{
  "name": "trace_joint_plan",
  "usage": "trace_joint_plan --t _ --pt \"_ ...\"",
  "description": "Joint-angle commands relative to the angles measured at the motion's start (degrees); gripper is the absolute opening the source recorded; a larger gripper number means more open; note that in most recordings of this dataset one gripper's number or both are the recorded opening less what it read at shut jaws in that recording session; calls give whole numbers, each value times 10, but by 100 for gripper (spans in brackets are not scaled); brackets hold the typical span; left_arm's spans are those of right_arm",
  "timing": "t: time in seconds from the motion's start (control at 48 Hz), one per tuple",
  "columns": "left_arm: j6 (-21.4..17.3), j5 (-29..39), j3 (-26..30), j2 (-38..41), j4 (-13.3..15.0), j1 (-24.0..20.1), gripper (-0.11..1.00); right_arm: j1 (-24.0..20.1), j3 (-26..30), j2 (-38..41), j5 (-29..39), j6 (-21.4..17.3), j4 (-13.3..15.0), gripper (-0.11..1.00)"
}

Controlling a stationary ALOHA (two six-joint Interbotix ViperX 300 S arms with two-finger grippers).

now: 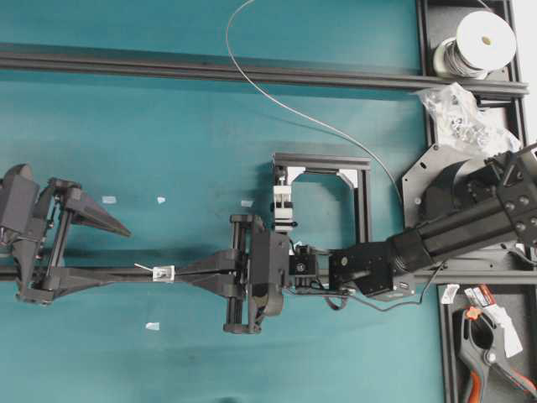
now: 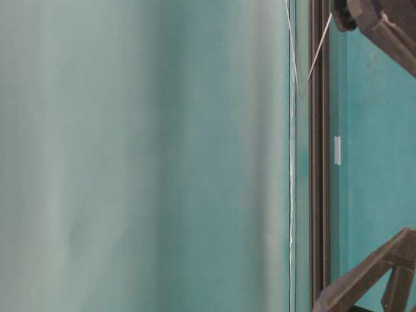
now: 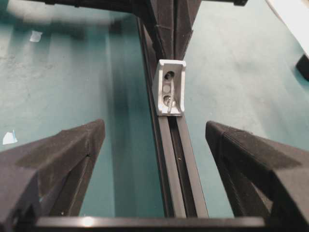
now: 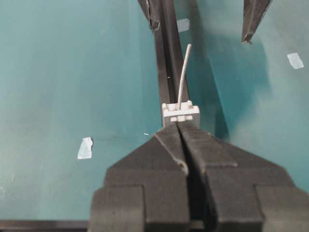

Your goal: Insert the wire through the hole in the metal fitting.

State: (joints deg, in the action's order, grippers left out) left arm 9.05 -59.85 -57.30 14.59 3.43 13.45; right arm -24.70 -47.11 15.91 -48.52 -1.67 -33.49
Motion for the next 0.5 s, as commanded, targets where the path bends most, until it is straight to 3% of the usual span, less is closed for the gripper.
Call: trace_joint_plan --t 0.0,0.312,0.479 --pt "-1 10 11 -5 1 -1 60 0 13 -7 -6 0 7 1" --pt "-2 31 30 -4 1 -6 60 0 13 -7 -4 0 7 1" --pt "-2 31 62 38 1 -10 60 0 13 -7 -4 0 7 1"
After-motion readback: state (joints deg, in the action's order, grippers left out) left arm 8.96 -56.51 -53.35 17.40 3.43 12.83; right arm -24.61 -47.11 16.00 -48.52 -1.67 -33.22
